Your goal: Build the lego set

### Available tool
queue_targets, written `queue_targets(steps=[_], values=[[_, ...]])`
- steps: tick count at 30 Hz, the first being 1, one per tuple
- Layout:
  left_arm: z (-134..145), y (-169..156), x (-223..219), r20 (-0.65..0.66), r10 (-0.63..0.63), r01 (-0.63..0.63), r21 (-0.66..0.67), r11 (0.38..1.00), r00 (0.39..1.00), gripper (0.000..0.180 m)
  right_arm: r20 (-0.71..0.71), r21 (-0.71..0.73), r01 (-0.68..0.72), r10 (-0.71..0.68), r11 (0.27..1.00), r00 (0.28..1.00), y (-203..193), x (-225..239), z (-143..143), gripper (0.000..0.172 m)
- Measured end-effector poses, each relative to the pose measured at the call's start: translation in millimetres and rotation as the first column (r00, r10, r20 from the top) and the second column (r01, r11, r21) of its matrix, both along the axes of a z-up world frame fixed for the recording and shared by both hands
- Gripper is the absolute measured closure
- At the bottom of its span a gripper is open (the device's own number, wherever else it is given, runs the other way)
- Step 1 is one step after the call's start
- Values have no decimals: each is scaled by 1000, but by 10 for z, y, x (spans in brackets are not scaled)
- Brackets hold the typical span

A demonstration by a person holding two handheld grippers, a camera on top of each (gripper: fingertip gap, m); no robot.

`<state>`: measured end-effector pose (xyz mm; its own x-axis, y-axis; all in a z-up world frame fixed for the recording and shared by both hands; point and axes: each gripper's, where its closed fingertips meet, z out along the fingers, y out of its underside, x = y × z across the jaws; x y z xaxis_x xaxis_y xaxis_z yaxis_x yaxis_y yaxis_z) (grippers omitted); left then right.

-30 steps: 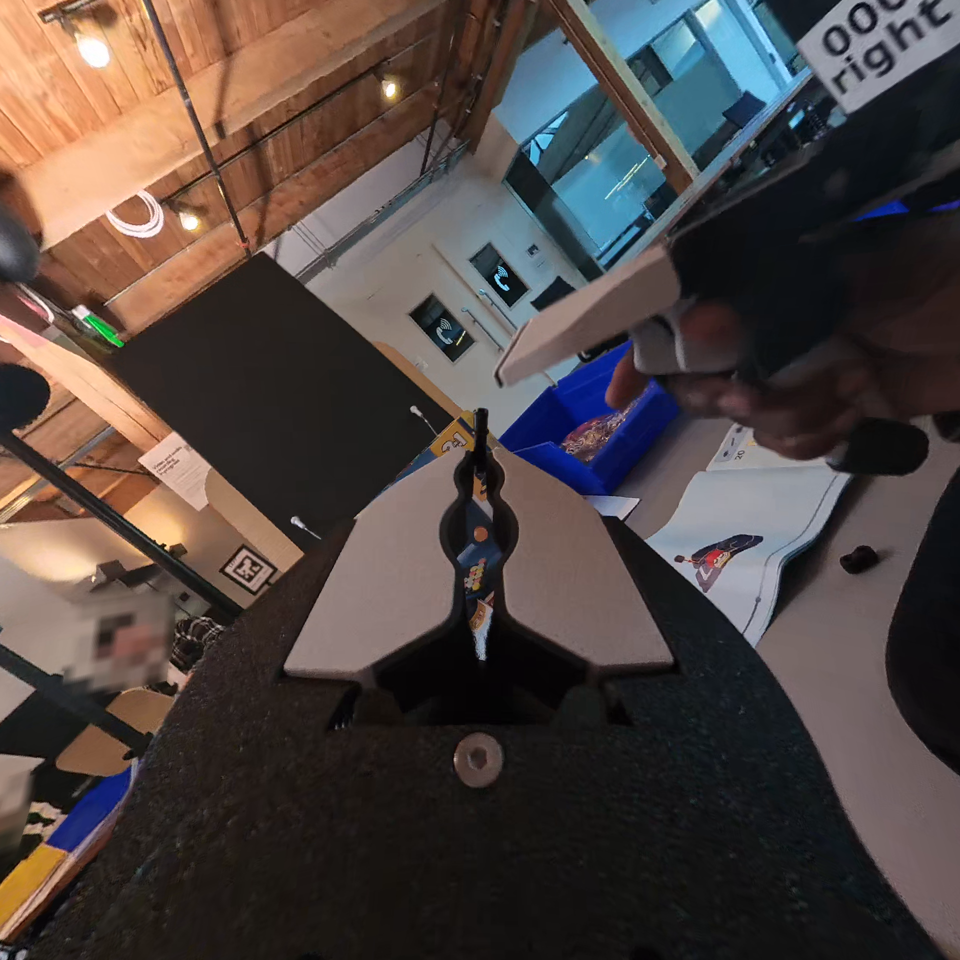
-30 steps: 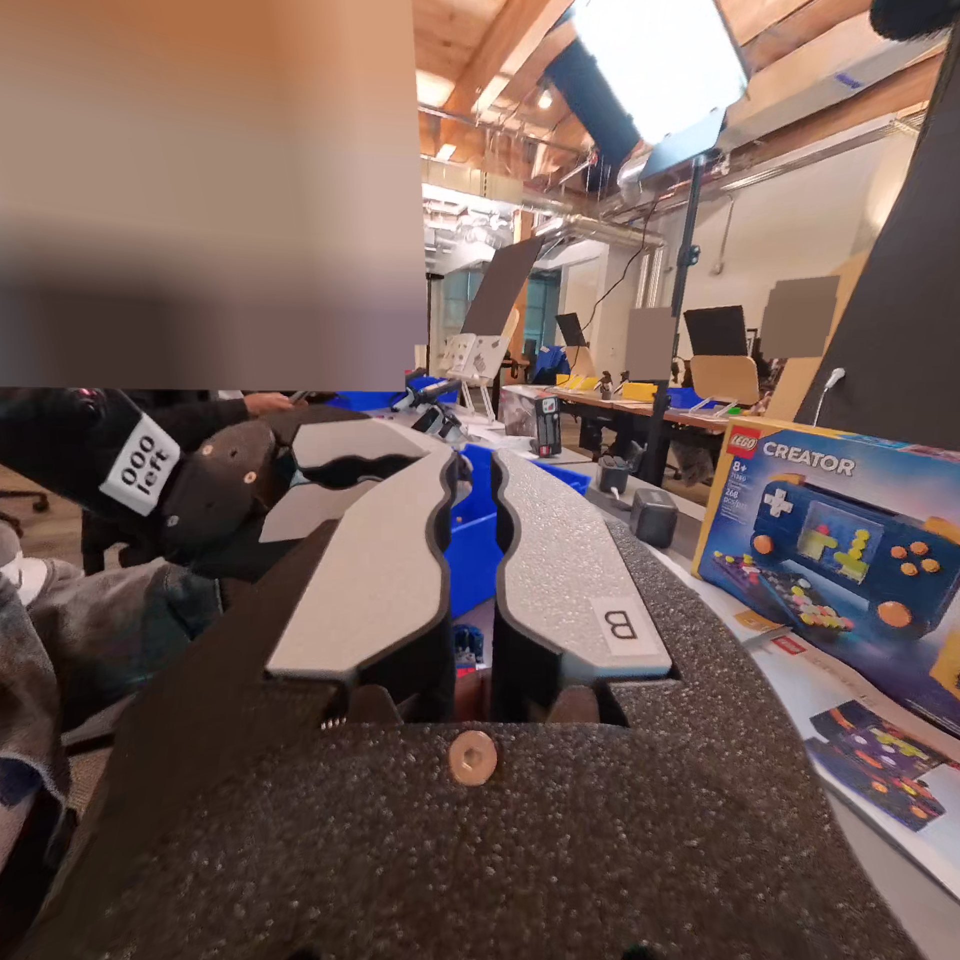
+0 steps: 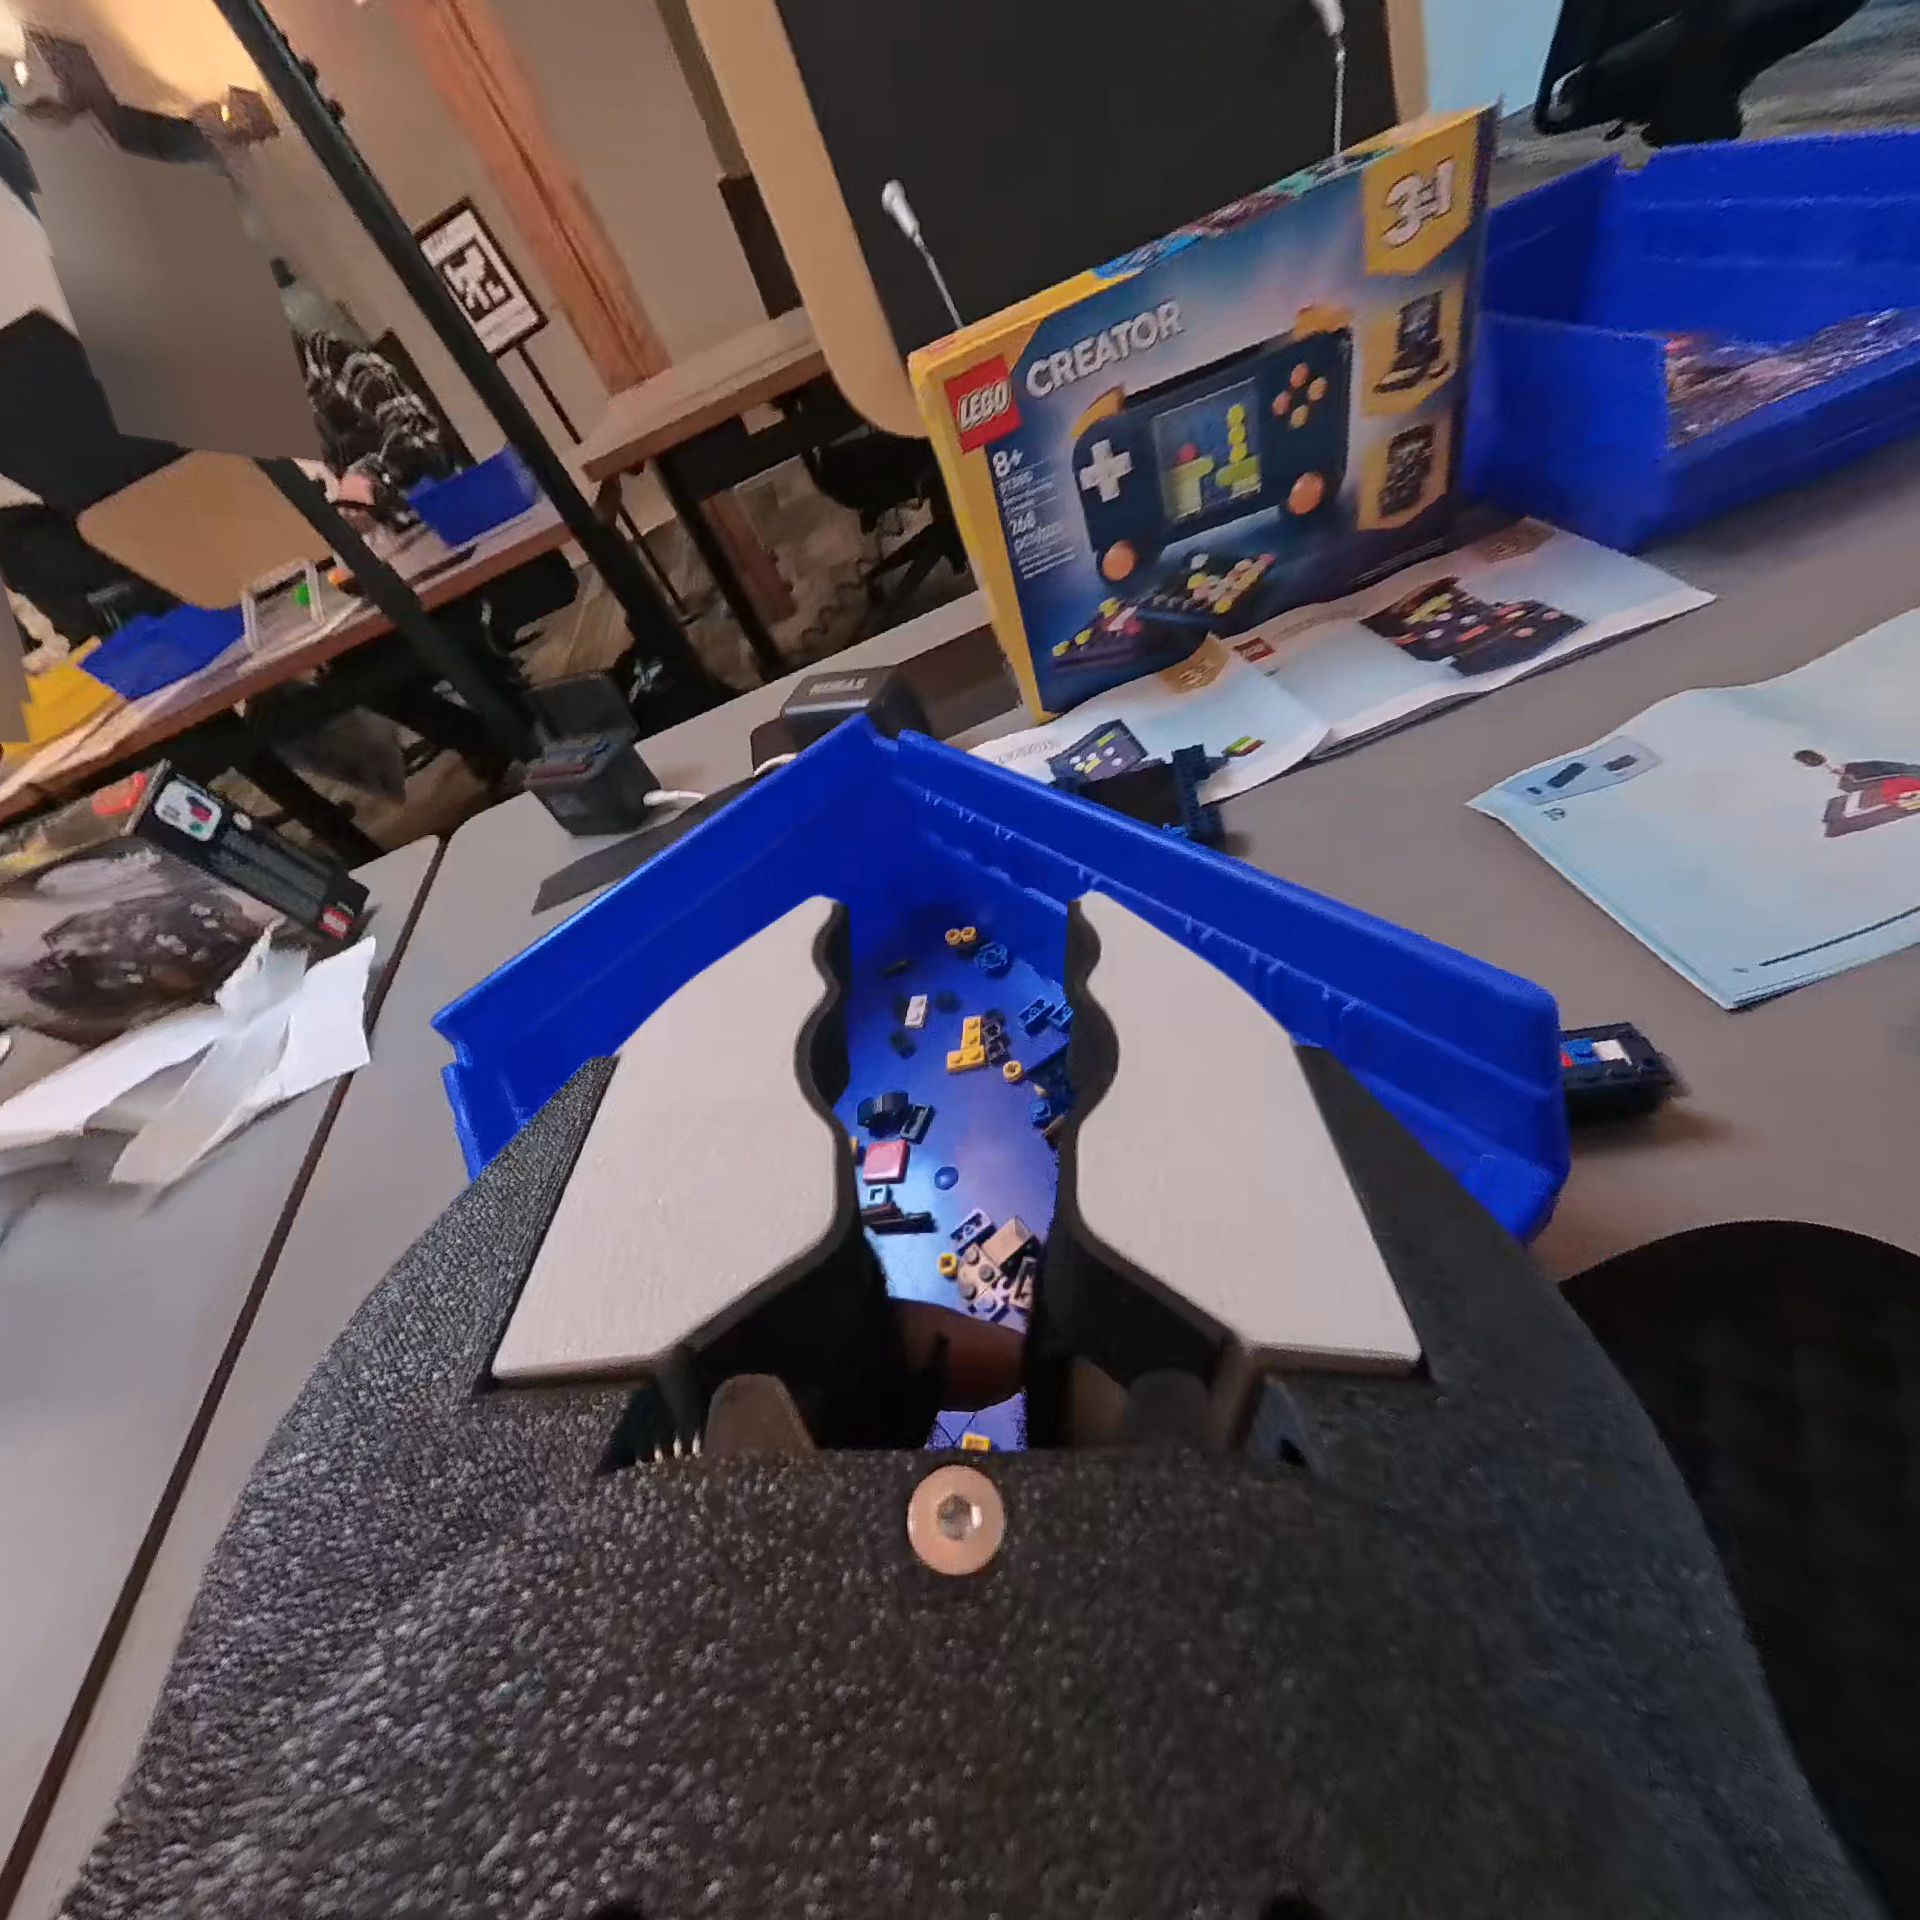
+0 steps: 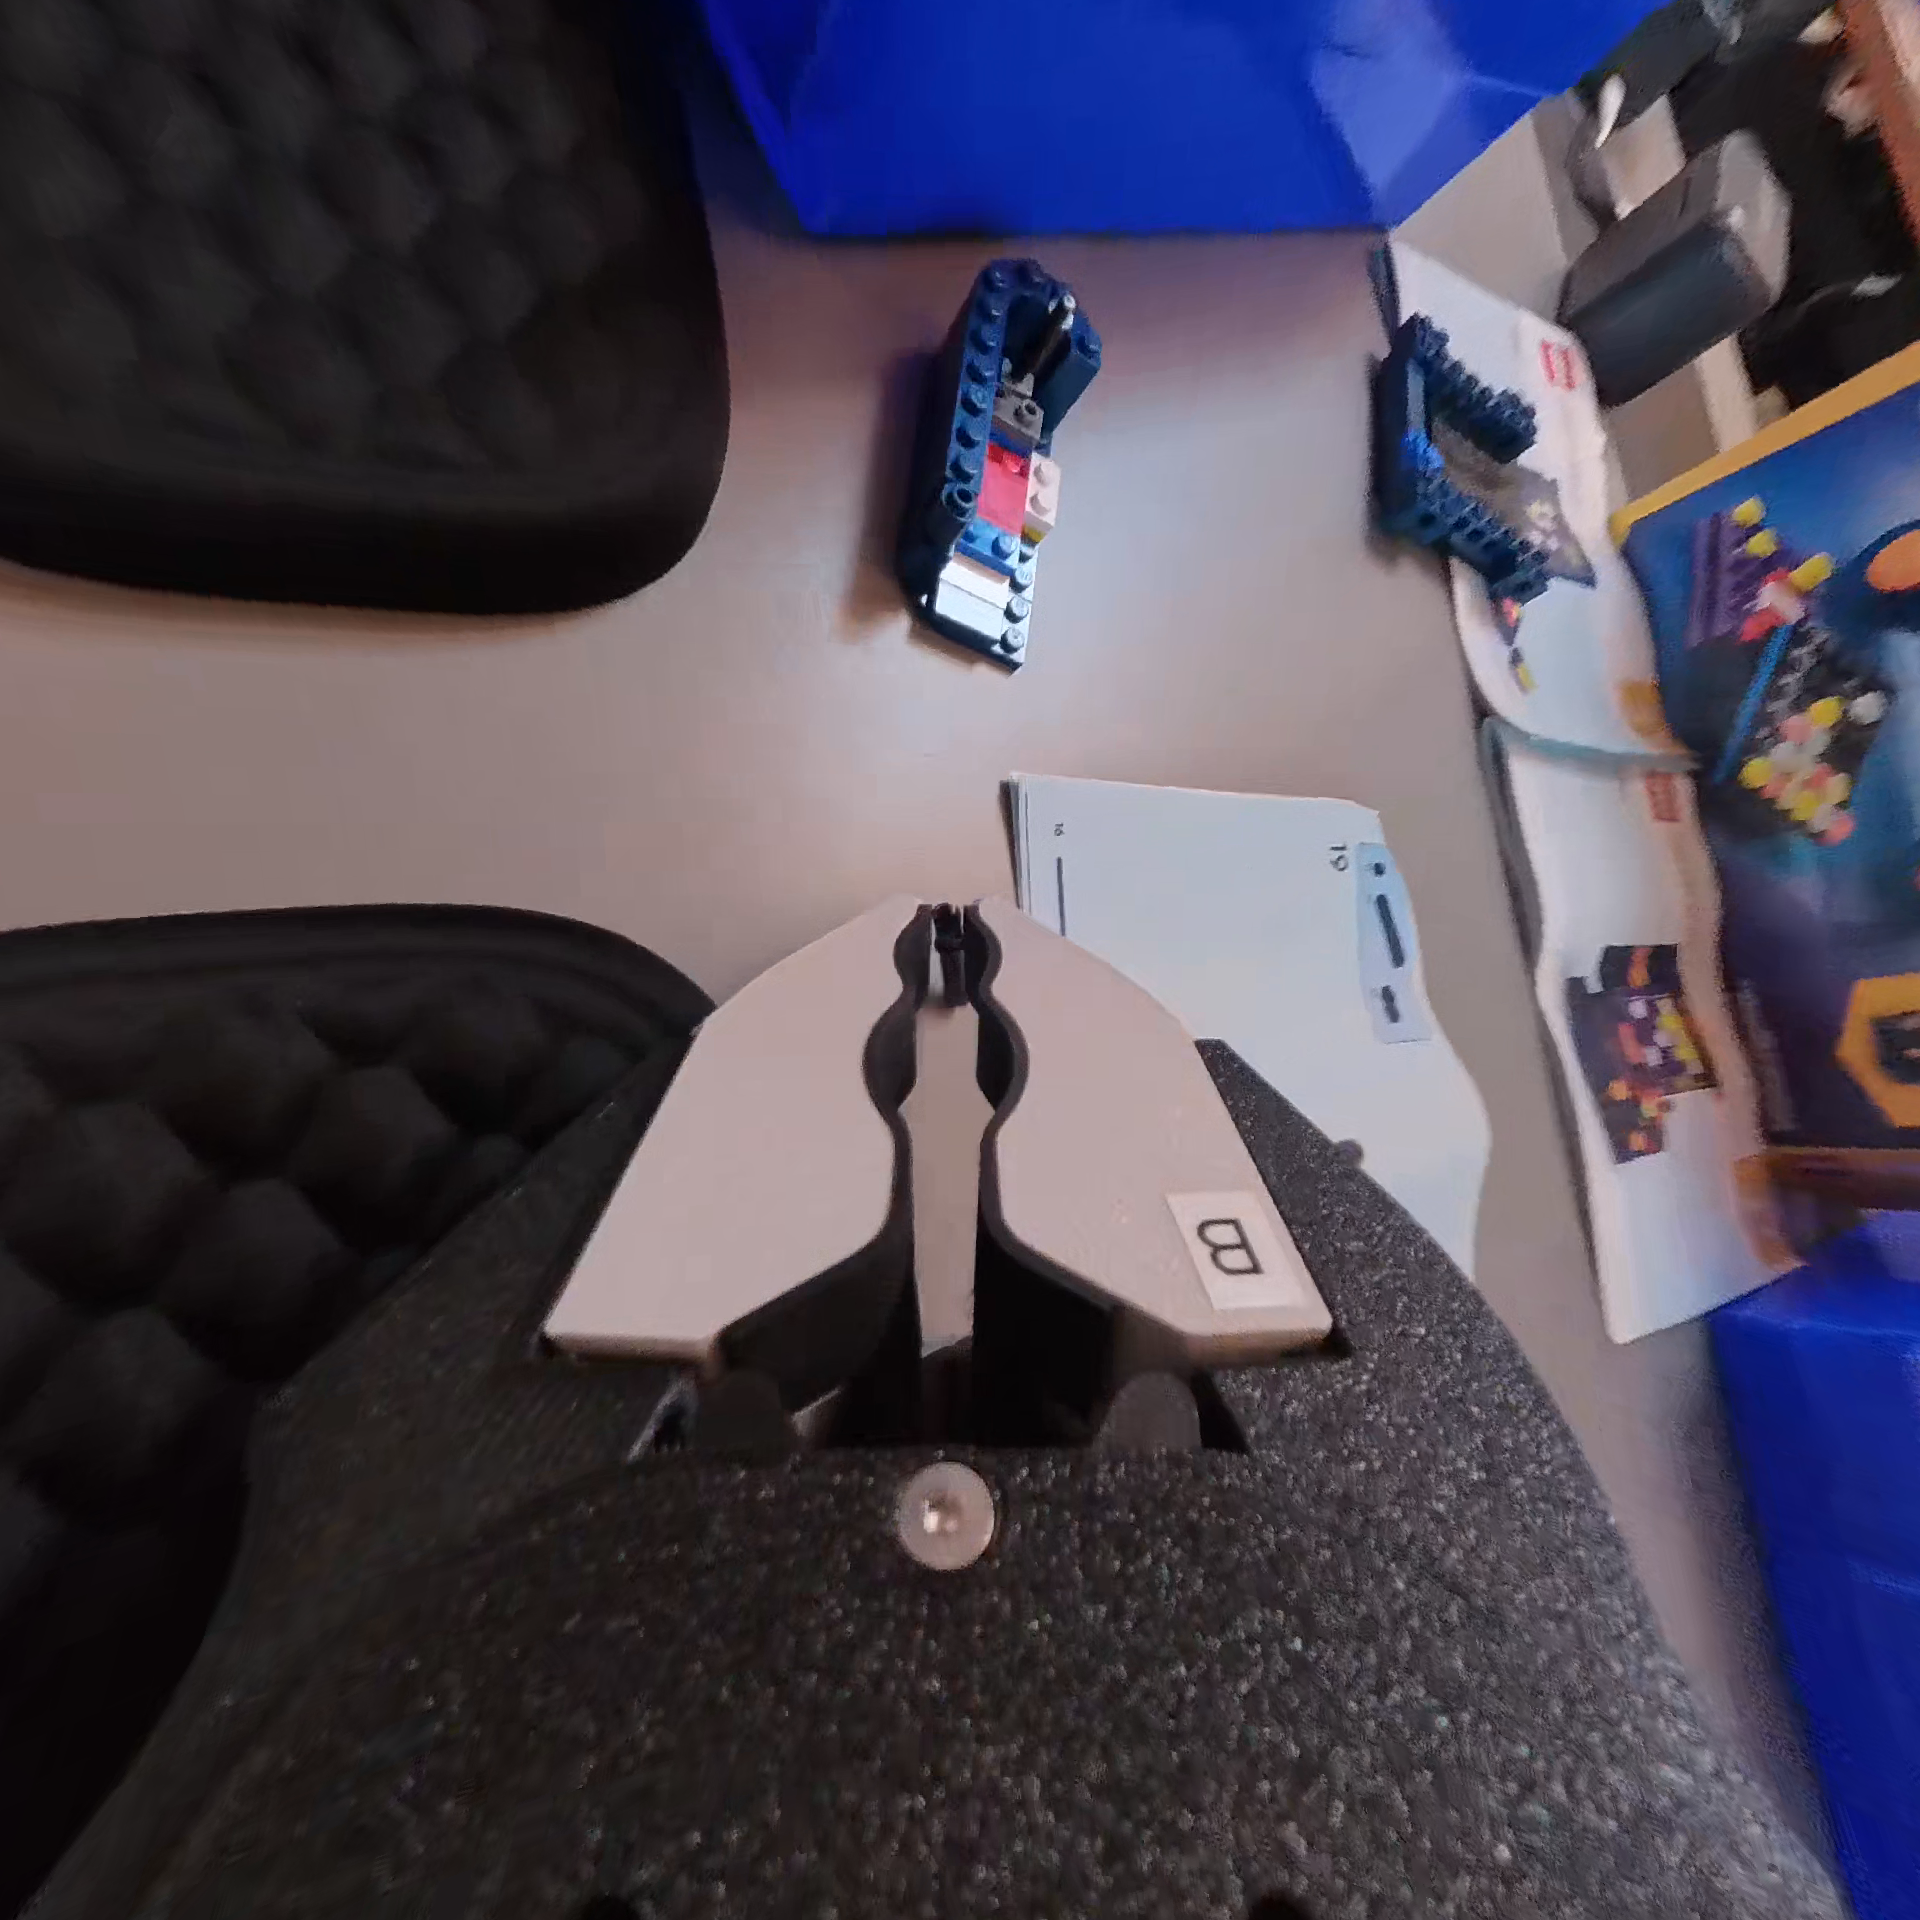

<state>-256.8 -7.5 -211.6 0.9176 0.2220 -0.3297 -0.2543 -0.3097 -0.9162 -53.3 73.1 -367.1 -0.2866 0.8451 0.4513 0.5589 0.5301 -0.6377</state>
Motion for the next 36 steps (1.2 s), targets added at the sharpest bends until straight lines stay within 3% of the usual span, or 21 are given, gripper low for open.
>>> queue_targets(steps=[5, 9, 16, 21, 25, 27, 30, 31, 33, 34, 36], values=[[-149, 67, -103, 21, 24, -23, -54, 998, 999, 137, -4, -4, 10, -10, 1000, 1000, 28, -1, -14, 160], [-369, 135, -40, 58, -13, 23, -183, 983, 998, 132, -29, -12, 2, -2, 1000, 1000, 24, -5, 14, 155], [-702, 139, -70, 21, -101, 97, -515, 852, 995, 132, -47, -22, -11, 10, 1000, 999, 4, -5, 42, 136], [-615, 201, -77, 6, -118, 107, -468, 877, 993, 144, -94, -33, 8, -11, 999, 996, 12, 9, 142, 131], [-602, 213, -162, -21, -68, 52, -443, 895, 997, 145, -196, -74, 166, -178, 983, 964, 341, 297, 393, 135], [-568, 227, -222, -40, -32, 12, -418, 908, 999, 147, -268, -112, 386, -402, 916, 875, 856, 666, 498, 156], [-478, 281, -296, -58, 21, -41, -367, 929, 998, 148, -213, -211, 713, -743, 669, 634, 1621, 1396, 328, 166], [-438, 313, -322, -67, 38, -59, -345, 937, 997, 148, -132, -226, 751, -783, 620, 607, 1706, 1524, 187, 160], [-378, 388, -357, -82, 61, -84, -313, 946, 995, 149, 32, -250, 766, -786, 592, 617, 1677, 1568, -103, 157], [-360, 428, -372, -91, 73, -97, -303, 948, 993, 149, 37, -276, 751, -774, 600, 632, 1623, 1517, -121, 171], [-347, 520, -392, -108, 88, -116, -294, 949, 990, 149, 49, -233, 760, -774, 606, 632, 1560, 1497, -126, 171]])
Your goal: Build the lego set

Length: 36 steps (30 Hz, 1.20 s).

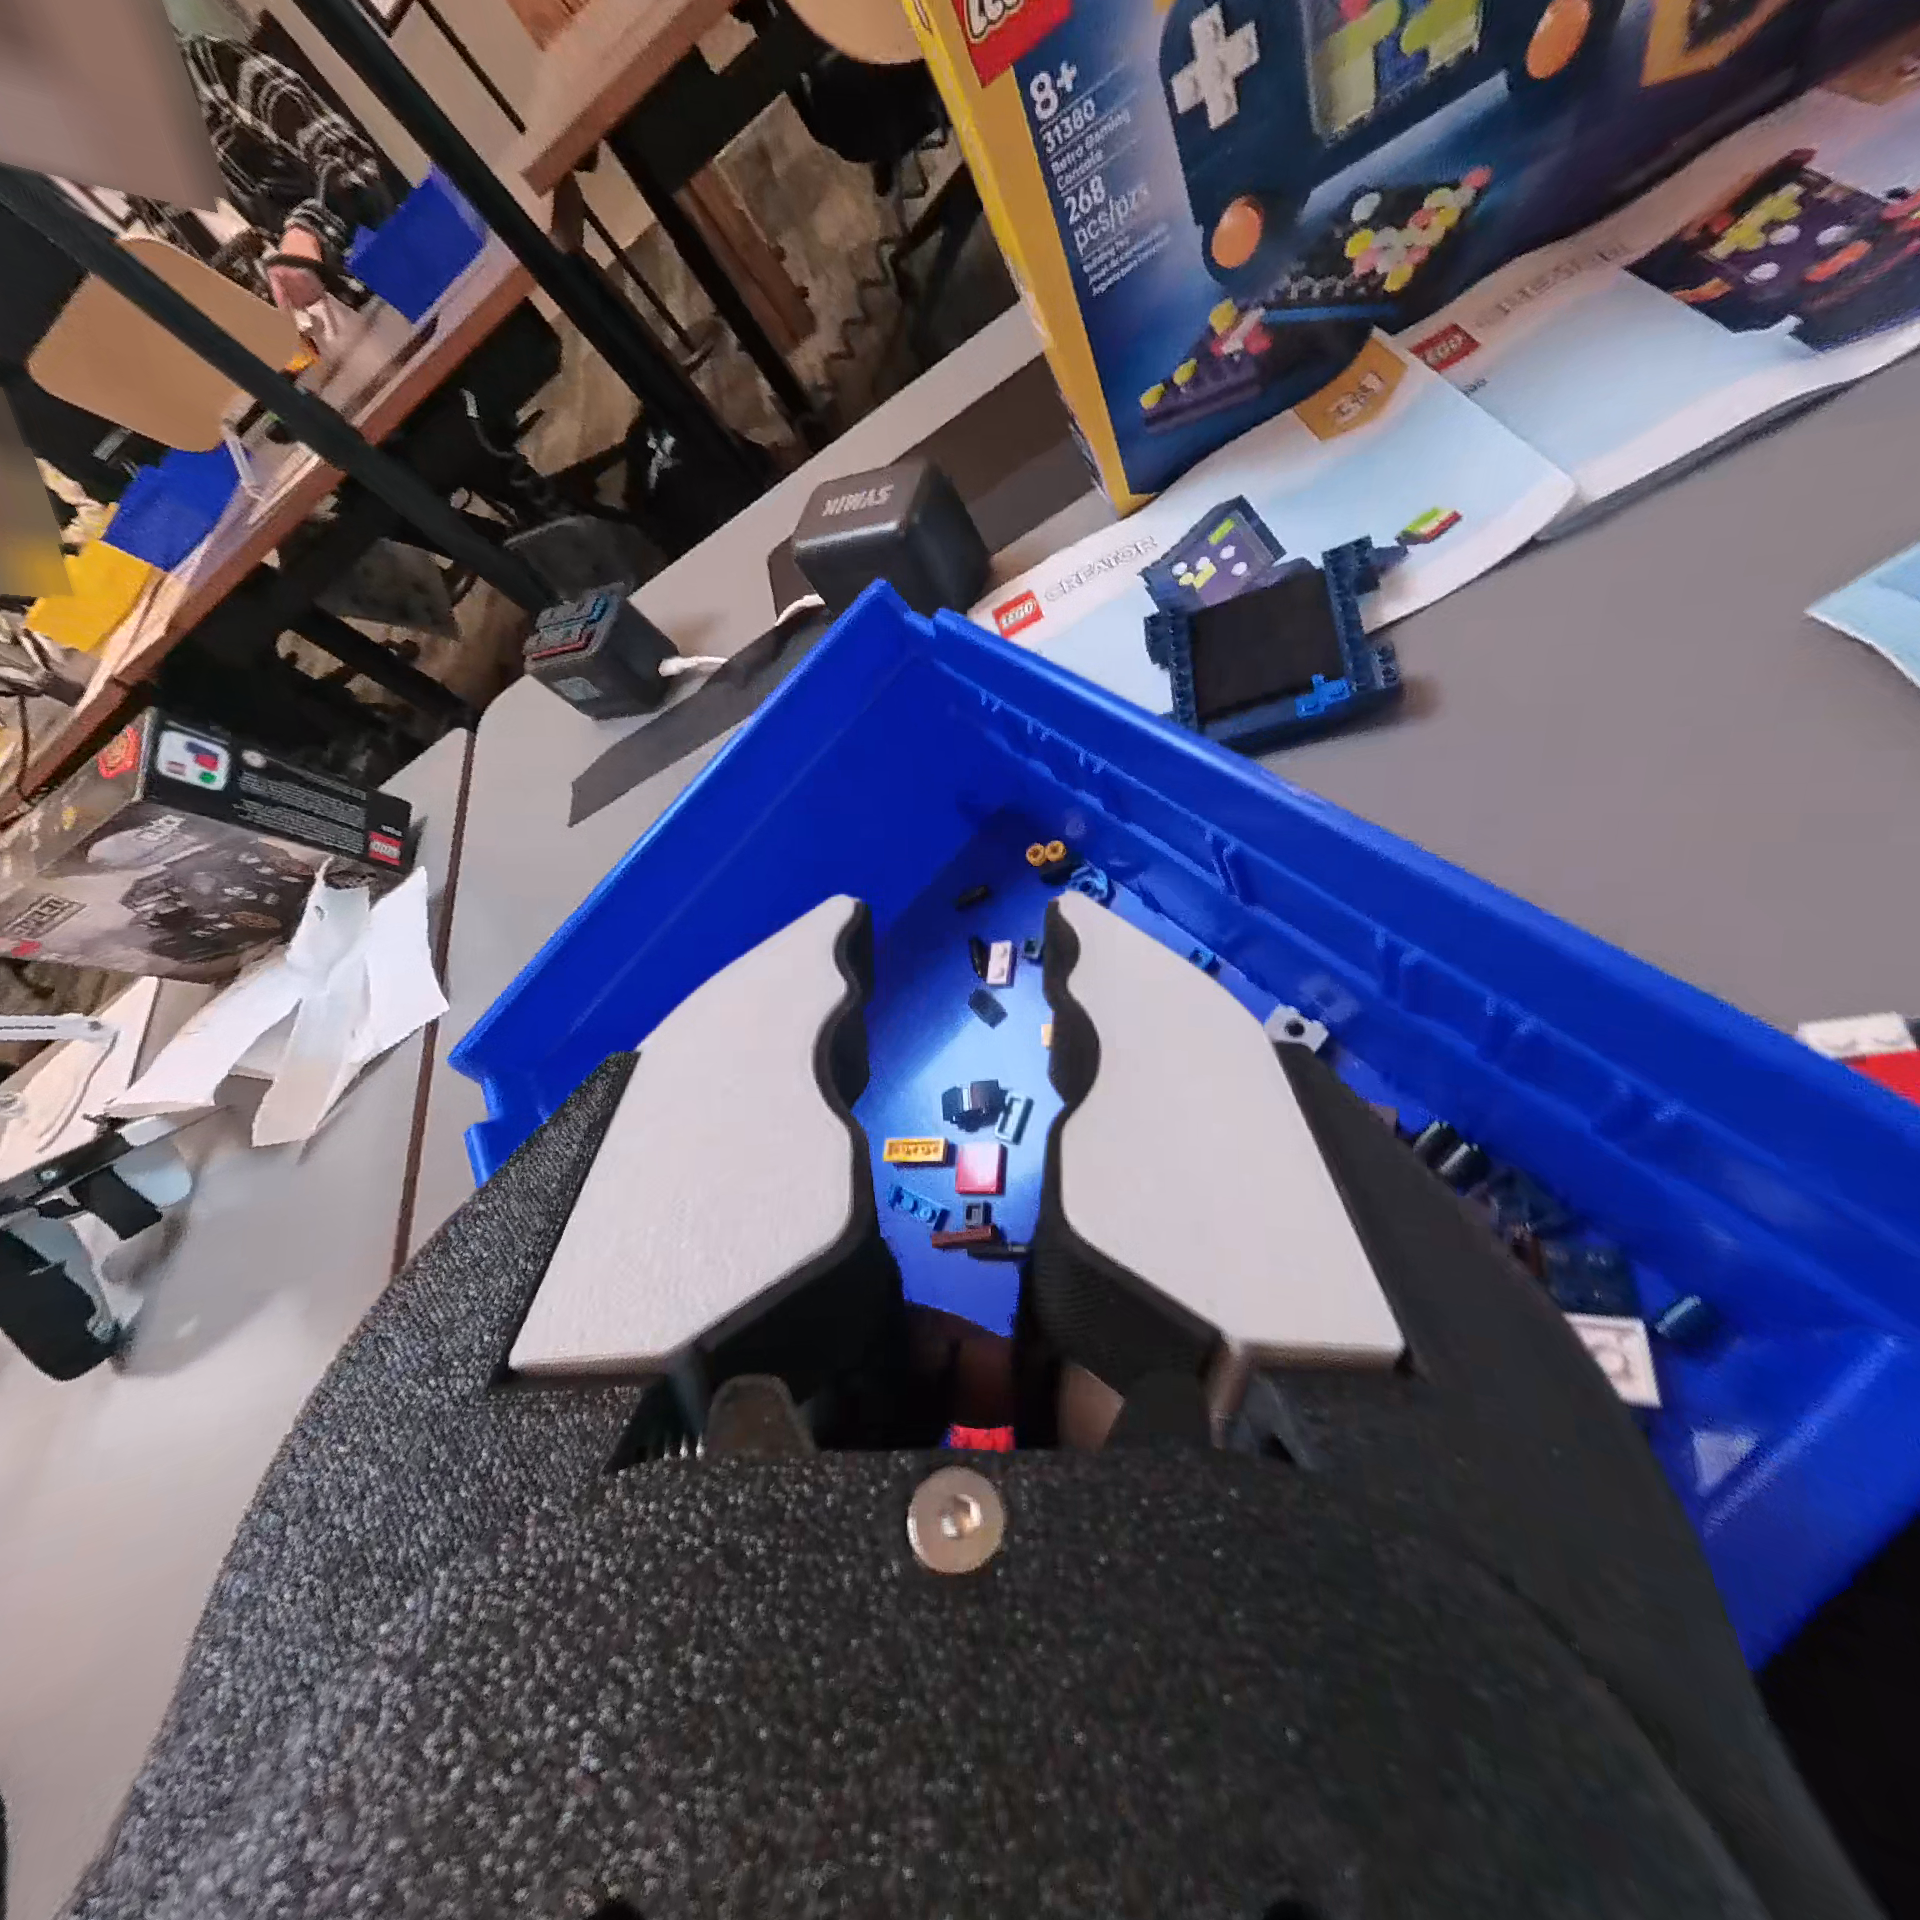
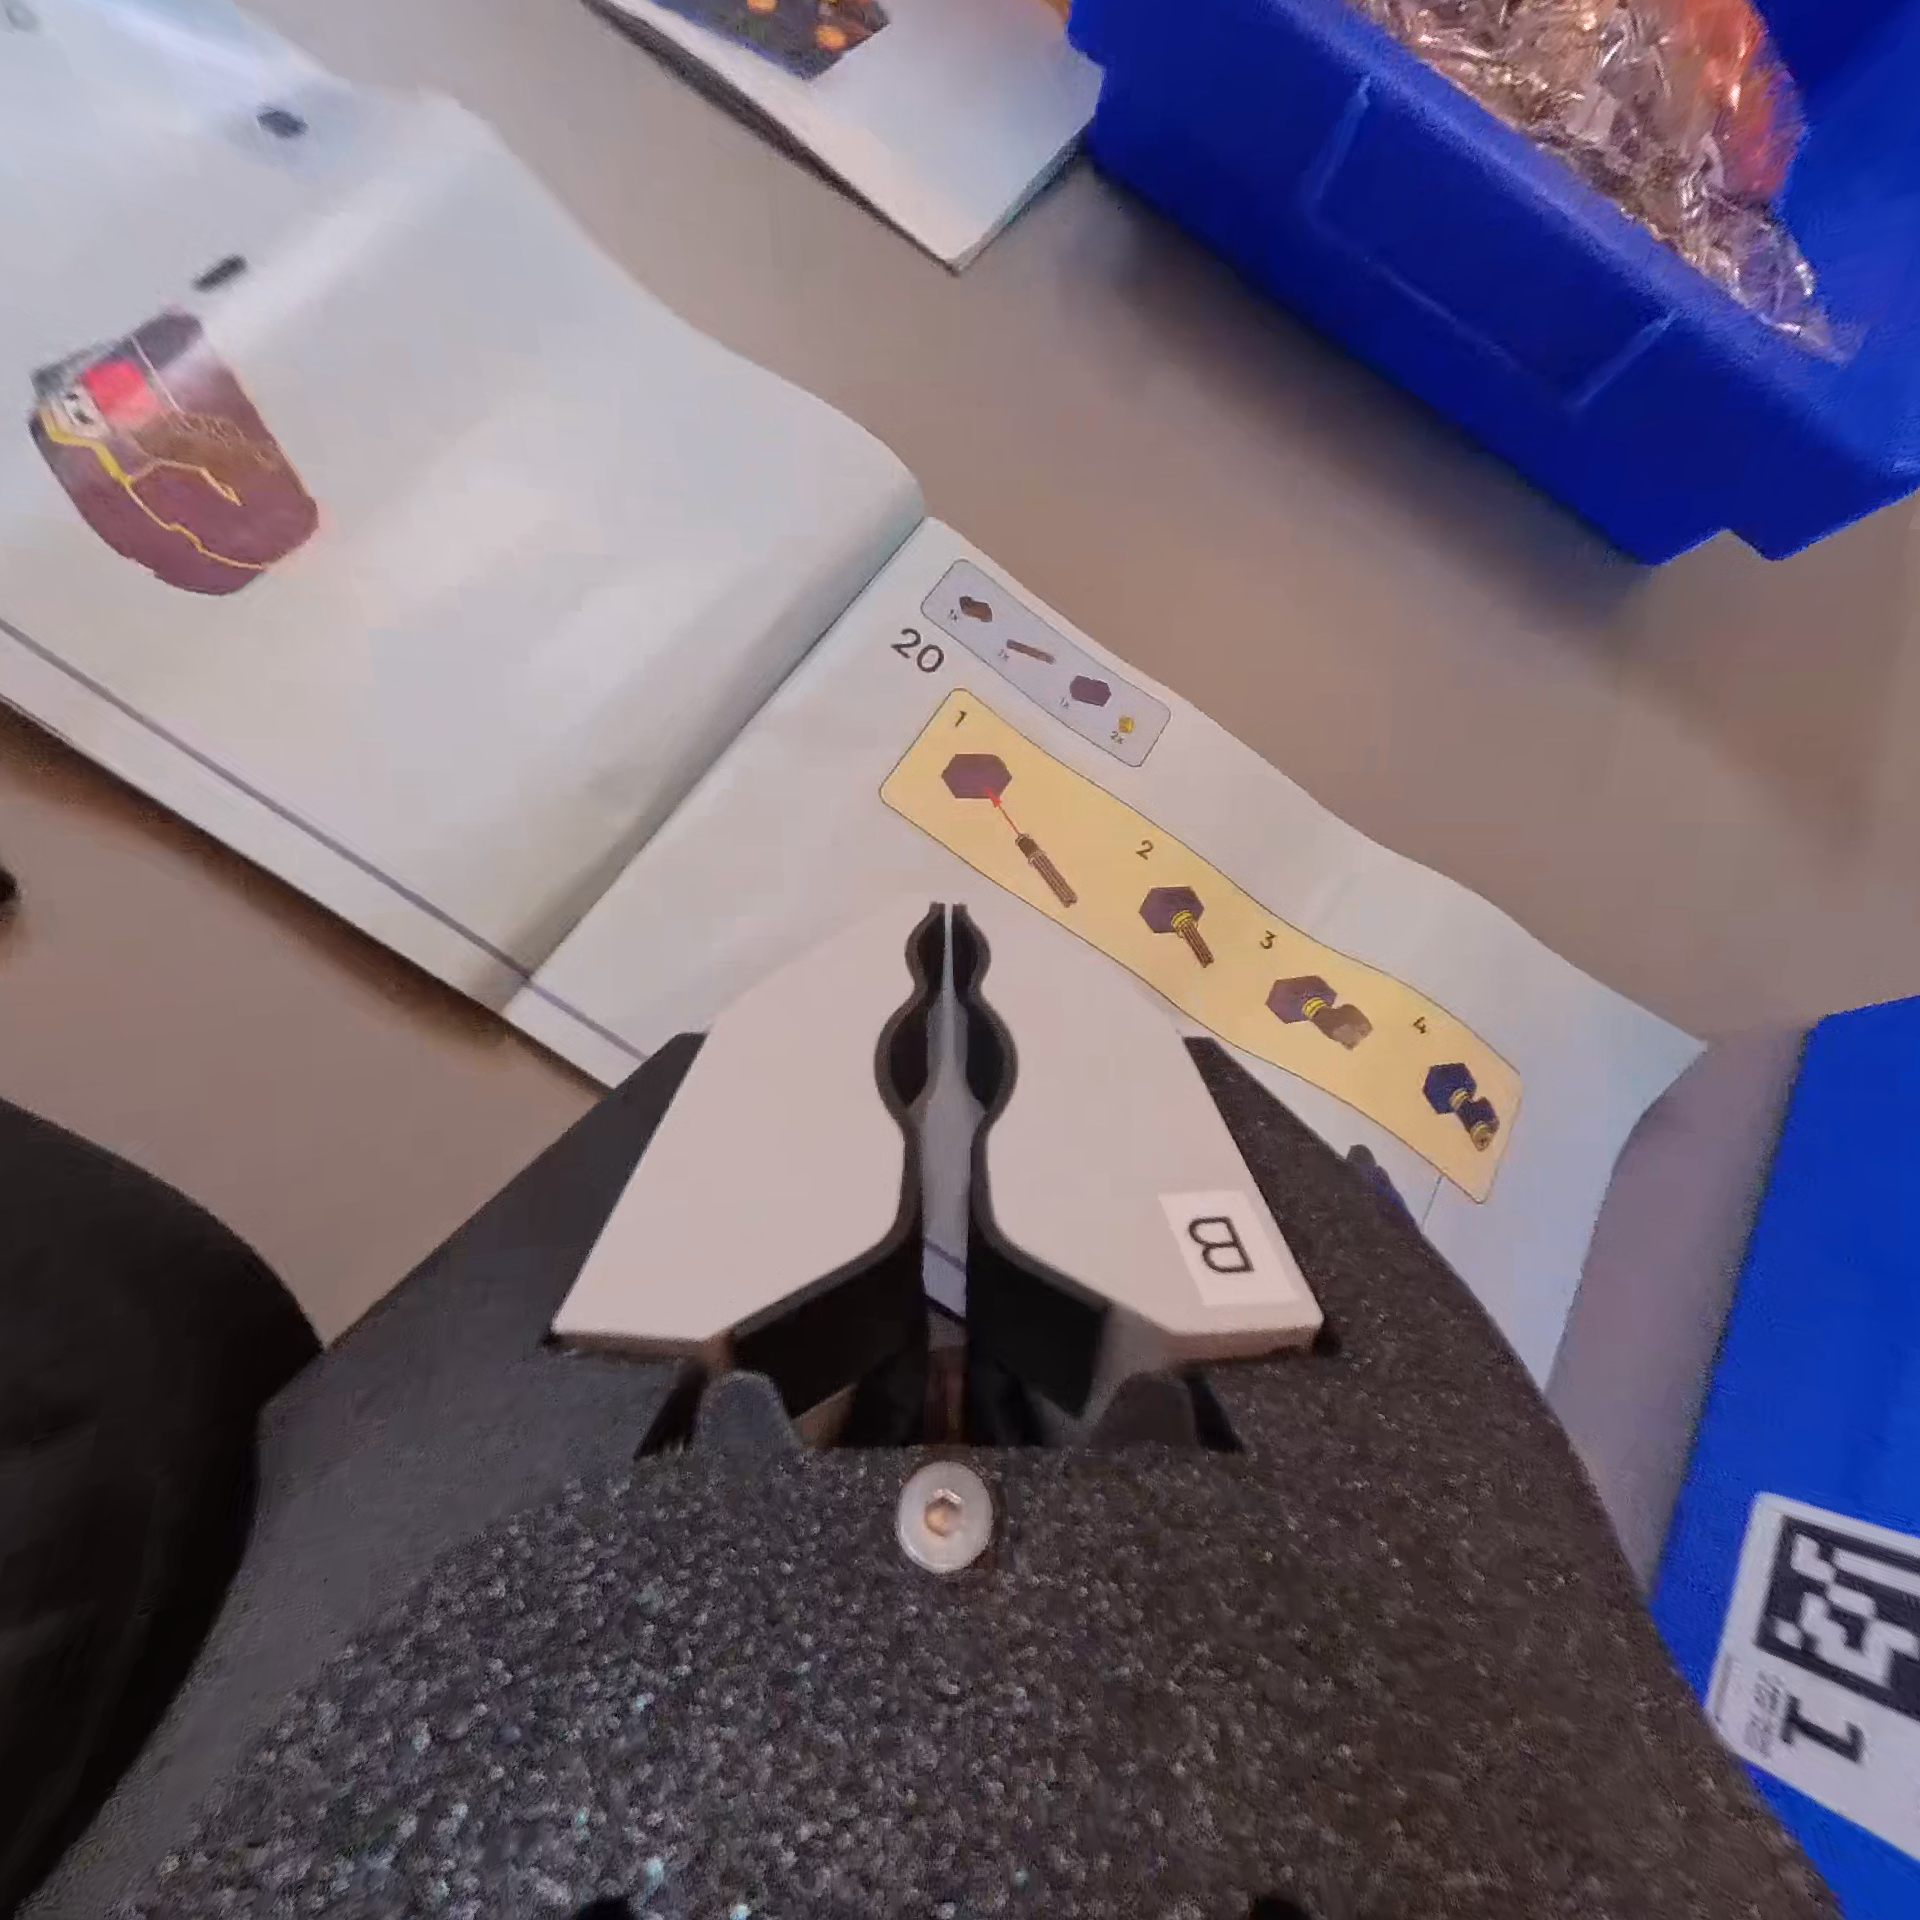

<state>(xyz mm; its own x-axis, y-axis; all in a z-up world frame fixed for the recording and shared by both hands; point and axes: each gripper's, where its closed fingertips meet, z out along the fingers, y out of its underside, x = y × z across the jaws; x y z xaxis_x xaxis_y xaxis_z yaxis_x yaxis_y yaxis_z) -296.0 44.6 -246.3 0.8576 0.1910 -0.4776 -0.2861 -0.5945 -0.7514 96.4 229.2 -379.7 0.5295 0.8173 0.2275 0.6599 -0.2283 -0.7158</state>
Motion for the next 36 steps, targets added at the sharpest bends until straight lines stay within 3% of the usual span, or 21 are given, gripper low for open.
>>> queue_targets(steps=[7, 25, 31, 36], values=[[-153, 137, -9, -3, 18, -18, -89, 996, 1000, 148, -59, -31, 30, -32, 999, 998, -85, -10, -2, 171], [-660, 264, -6, 88, -2, 24, -252, 968, 996, 145, -52, -17, 29, -30, 999, 998, -85, -12, -2, 171], [-996, 26, 16, 248, 1, 128, -503, 855, 969, 133, -58, -25, 28, -29, 999, 998, -81, -15, -3, 171], [-1119, -14, 23, 328, 22, 163, -525, 835, 945, 133, -59, -27, 27, -29, 999, 998, -85, -15, -1, 171]])
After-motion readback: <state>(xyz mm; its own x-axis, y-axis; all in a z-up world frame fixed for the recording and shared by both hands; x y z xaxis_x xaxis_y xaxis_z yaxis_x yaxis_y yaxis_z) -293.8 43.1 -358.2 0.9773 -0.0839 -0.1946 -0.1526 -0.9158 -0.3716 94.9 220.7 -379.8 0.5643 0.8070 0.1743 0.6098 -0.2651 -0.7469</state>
